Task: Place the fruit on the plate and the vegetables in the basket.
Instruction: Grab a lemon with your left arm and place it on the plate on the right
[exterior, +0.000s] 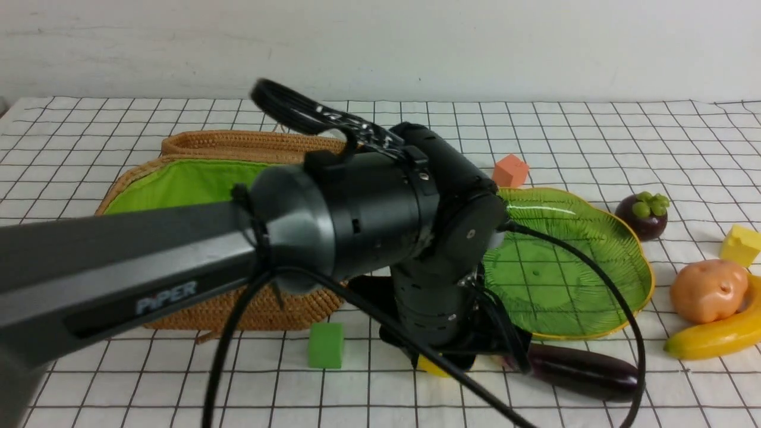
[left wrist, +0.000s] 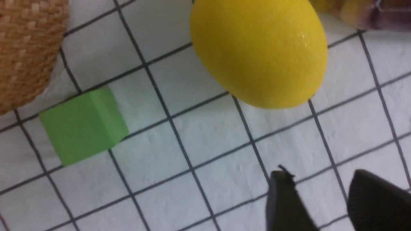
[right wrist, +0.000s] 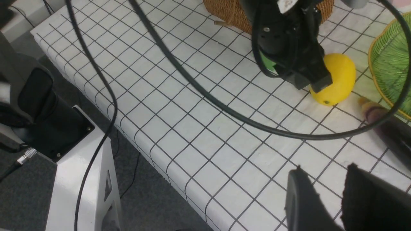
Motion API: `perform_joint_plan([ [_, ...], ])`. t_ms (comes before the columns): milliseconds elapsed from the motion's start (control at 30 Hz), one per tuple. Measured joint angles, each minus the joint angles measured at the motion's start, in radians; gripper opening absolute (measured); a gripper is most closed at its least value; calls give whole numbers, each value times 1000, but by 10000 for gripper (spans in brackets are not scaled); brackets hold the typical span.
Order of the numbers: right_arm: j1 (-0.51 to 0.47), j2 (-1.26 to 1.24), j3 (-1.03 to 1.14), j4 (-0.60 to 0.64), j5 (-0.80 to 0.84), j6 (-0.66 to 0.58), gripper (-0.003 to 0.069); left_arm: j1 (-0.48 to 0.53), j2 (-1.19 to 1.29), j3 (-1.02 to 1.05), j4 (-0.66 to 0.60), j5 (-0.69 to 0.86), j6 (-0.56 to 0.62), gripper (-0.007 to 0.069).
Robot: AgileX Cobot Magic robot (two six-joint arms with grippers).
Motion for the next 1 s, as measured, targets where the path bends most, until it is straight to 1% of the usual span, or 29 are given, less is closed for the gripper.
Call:
perform_joint_plan([
  [33,0,0,0,0,1,0,216,0,27,-28,0,-1,-8,407],
  [100,0,0,0,0,2,0,216,0,60,-66,22,-14,-49,539],
  [133,0,0,0,0,2,0,216,0,70,-76,36,-22,-67,589],
  [167,0,0,0,0,2,0,216,0,74,-80,40,-24,-72,598],
  [200,0,0,0,0,5,0,216,0,84,-89,77,-36,-107,636],
  [233,0,0,0,0,12,0,216,0,94,-93,117,-49,-133,658],
  [300,0,0,0,0,19,0,216,0,105,-93,175,-70,-173,664],
  [400,0,0,0,0,20,0,216,0,120,-93,213,-86,-204,649],
  [633,0,0,0,0,22,0,219,0,178,-95,225,-103,-209,598],
  [900,0,0,0,0,24,0,221,-1,201,-105,235,-75,-209,596],
  [1000,0,0,0,0,25,0,221,-2,208,-113,239,-71,-183,596],
])
